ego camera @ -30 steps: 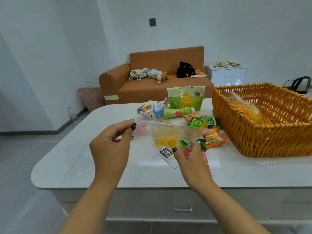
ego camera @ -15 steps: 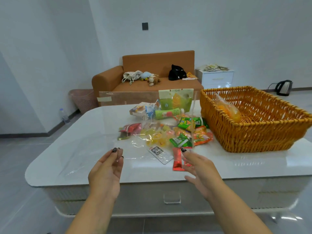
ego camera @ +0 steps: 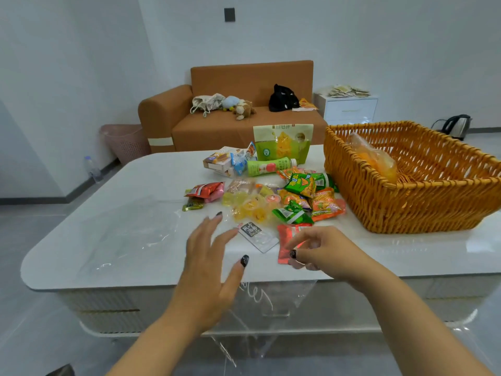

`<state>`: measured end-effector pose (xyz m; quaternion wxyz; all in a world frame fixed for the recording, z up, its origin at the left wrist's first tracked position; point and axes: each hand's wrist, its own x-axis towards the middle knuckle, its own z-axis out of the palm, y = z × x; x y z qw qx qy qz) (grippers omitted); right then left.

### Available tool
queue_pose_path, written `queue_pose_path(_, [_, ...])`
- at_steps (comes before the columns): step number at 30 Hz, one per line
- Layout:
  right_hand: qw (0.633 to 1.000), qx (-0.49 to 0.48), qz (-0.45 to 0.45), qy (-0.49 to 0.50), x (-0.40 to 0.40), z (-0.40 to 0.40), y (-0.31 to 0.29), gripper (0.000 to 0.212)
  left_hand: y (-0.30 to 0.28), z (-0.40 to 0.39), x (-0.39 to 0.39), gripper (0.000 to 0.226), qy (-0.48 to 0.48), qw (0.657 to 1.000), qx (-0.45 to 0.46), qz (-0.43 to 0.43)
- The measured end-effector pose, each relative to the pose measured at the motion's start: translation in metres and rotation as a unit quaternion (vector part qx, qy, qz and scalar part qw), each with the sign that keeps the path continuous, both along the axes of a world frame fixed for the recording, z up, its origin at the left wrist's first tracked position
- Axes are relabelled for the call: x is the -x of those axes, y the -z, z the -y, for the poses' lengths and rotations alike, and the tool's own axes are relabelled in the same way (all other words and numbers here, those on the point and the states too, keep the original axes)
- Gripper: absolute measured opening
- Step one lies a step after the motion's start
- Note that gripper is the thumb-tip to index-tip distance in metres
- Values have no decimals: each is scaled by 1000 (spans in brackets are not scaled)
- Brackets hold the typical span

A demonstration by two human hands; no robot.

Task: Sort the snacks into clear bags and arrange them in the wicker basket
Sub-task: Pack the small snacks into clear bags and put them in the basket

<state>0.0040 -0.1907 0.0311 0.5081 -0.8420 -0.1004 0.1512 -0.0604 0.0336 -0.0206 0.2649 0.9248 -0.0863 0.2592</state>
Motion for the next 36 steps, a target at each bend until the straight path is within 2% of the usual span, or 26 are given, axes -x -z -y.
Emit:
queue_pose_path(2, [997, 59, -14, -56, -1, -2, -2, 23, 10, 0, 3, 54, 86, 992, -77, -56])
queue_pose_path(6, [985, 115, -28, -125, -2, -7, -3, 24, 17, 5, 11, 67, 122, 971, -163, -128])
queue_pose_path(10, [983, 117, -55, -132, -2, -9, -1, 28, 19, 4, 11, 52, 121, 976, -163, -82])
queue_pose_path(14, [974, 133, -80, -166, 2, -6, -3, 27, 23, -2, 11, 49, 121, 973, -195, -40])
queue_pose_path(19, [972, 132, -69, -179, 8, -2, -2, 29, 24, 5, 10, 40, 118, 966, -231, 0])
queue_pose_path(21, [973, 136, -67, -175, 8, 1, -3, 30, 24, 9, 10, 44, 99, 965, -244, -4])
queue_pose_path(24, [962, 166, -83, -198, 10, 5, -4, 30, 25, 11, 6, 50, 101, 971, -216, -4])
queue_pose_path(28, [959, 187, -74, -202, 11, 7, -3, 27, 10, 16, 7, 48, 117, 958, -238, -106])
queue_pose_path(30, [964, 178, -63, -188, 9, 9, -3, 28, 14, 14, 6, 55, 114, 962, -224, -105])
queue_pose_path(32, [966, 172, -57, -184, 8, 11, -4, 30, 17, 14, 5, 41, 112, 958, -245, -103])
queue_pose_path(34, [964, 177, -54, -191, 7, 12, -4, 31, 20, 13, 6, 22, 110, 966, -220, -83])
queue_pose_path(36, [964, 177, -47, -191, 6, 11, -2, 32, 24, 11, 3, 22, 120, 968, -207, -73])
